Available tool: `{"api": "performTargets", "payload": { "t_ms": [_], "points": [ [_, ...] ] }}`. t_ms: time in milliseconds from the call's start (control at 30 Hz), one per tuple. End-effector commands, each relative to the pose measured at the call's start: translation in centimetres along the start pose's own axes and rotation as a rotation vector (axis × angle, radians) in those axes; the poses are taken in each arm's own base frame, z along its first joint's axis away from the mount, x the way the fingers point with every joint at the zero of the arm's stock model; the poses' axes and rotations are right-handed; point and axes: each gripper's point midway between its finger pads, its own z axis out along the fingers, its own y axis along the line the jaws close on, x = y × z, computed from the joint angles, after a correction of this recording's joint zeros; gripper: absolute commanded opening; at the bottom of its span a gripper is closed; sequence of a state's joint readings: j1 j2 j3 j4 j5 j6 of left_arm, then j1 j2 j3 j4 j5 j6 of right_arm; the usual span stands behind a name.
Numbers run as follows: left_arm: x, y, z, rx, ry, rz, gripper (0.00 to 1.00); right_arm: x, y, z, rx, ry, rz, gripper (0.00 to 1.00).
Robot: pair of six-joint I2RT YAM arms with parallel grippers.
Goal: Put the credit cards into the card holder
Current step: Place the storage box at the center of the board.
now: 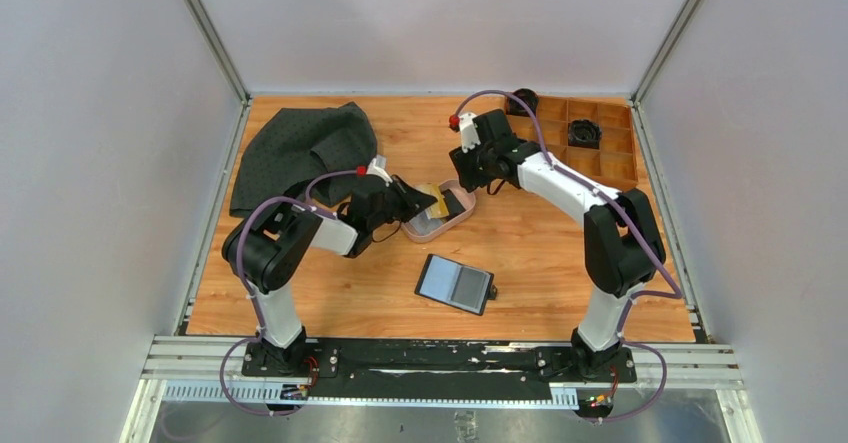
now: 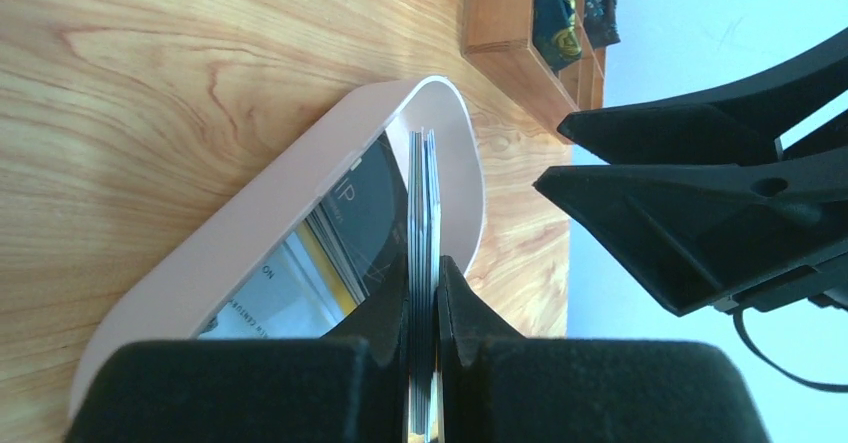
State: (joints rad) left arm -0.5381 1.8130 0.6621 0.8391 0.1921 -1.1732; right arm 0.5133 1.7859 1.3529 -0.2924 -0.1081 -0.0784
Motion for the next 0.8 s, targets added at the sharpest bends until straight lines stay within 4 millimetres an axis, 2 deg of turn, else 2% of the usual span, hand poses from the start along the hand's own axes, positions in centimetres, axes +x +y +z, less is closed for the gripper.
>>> {"api": "performTargets", "payload": {
  "t_ms": [0, 167, 400, 633, 767],
  "points": [
    [-0.6, -1.1, -0.5, 0.042, 0.016, 0.099, 0.0, -0.3, 0.8, -1.7, -0.133, -0.009, -0.045, 0.53],
    [-0.9, -1.4, -1.2, 0.07, 0.041, 0.165, 0.0, -1.0, 0.9, -3.4, -0.22, -0.058, -0.1, 0.56],
    [-0.8, -3.0, -2.5, 0.14, 0.069, 0.281, 0.0, -1.9, 0.9, -7.0, -0.376, -0.155, -0.191, 0.6],
    [-1.2, -4.5, -3.5, 0.205, 0.063, 0.416, 0.0, -4.6, 1.7, -10.7, -0.45, -0.298, -0.328, 0.62],
    [-2.0, -4.3, -3.6, 0.212, 0.044, 0.499, 0.0, -6.2, 2.7, -10.8, -0.531, -0.338, -0.328, 0.77]
  ]
}}
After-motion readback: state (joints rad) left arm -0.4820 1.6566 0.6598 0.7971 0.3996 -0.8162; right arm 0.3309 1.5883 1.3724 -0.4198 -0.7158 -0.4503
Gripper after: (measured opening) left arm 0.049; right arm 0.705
